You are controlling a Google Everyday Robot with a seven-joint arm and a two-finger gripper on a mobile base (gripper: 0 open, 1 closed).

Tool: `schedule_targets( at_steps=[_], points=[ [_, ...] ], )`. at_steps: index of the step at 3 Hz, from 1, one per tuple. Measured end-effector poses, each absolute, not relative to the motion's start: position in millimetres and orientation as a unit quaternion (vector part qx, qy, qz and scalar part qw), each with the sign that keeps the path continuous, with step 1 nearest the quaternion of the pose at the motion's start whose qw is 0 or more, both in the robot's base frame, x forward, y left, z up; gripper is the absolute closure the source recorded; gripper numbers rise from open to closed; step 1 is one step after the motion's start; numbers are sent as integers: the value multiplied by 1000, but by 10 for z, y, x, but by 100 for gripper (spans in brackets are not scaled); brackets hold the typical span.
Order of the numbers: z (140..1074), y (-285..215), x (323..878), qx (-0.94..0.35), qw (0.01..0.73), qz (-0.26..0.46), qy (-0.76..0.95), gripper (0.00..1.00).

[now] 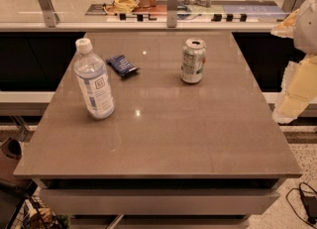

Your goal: Pick blue plastic bottle

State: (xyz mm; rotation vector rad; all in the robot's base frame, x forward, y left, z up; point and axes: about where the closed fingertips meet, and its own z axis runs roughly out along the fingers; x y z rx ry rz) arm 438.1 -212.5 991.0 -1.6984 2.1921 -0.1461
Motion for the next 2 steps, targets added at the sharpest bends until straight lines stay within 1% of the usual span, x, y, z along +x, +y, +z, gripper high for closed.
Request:
schedule_targets(
  at_steps=[1, 2],
  points=[
    [9910, -2125, 4381, -601, 181, -52, 776, 0],
    [9902, -2074, 4387, -597, 201, -38, 776, 0]
  ],
)
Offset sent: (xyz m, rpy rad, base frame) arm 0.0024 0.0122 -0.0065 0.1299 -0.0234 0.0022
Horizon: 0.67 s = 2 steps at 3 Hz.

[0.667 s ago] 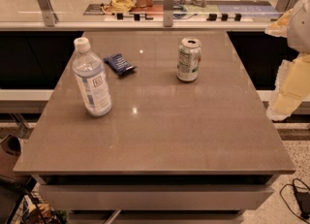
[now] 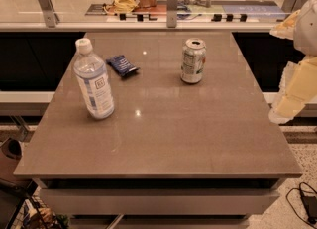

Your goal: Pick blue plastic bottle

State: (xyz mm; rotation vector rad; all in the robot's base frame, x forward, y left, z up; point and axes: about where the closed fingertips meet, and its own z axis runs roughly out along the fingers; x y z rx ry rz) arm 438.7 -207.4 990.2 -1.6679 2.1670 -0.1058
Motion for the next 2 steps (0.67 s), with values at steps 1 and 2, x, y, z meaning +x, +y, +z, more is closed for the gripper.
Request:
schedule_targets(
  at_steps=[1, 2],
  points=[
    [9836, -1933, 4454, -584, 243, -3, 775, 0],
    [9820, -1667, 4566, -573, 293, 37, 765, 0]
  ],
)
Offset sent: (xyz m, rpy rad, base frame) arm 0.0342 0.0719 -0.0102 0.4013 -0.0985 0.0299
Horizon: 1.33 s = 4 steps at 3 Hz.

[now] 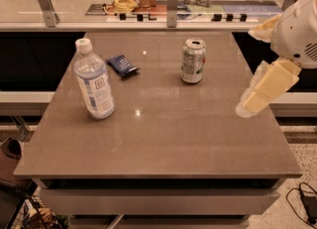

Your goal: Pick blue plastic bottle

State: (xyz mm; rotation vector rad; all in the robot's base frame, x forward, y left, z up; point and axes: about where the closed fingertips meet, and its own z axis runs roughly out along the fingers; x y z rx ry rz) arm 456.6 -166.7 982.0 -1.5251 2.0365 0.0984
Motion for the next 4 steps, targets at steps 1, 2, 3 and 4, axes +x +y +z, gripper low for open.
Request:
schedule_targets(
  at_steps=[1, 2, 3, 4],
  points=[
    [9782, -1317, 4654, -563, 340, 80, 749, 0],
    [9736, -931, 4725, -554, 381, 128, 729, 0],
    [9693, -506, 4841, -544, 412, 181, 708, 0],
    [9702, -94, 4994, -525, 453, 233, 682, 0]
  ],
)
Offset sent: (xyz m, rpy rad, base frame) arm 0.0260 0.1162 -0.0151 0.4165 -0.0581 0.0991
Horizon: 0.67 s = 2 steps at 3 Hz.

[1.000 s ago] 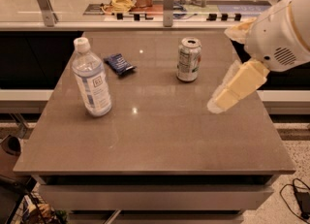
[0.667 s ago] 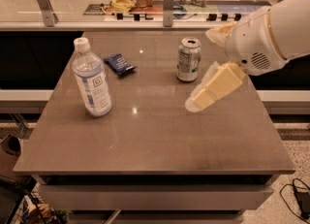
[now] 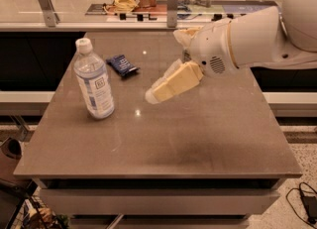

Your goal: Pick blue plastic bottle

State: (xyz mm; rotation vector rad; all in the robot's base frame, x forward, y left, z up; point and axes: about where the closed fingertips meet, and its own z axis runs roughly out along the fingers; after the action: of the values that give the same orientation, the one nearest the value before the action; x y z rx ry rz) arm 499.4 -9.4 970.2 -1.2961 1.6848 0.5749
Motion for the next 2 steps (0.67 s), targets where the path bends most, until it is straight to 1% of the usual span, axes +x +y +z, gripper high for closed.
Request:
schedule_targets(
  at_steps=[1, 2],
  points=[
    [9701, -95, 4993, -525, 452, 232, 682, 0],
    [9564, 6, 5034, -519, 445, 244, 688, 0]
  ],
)
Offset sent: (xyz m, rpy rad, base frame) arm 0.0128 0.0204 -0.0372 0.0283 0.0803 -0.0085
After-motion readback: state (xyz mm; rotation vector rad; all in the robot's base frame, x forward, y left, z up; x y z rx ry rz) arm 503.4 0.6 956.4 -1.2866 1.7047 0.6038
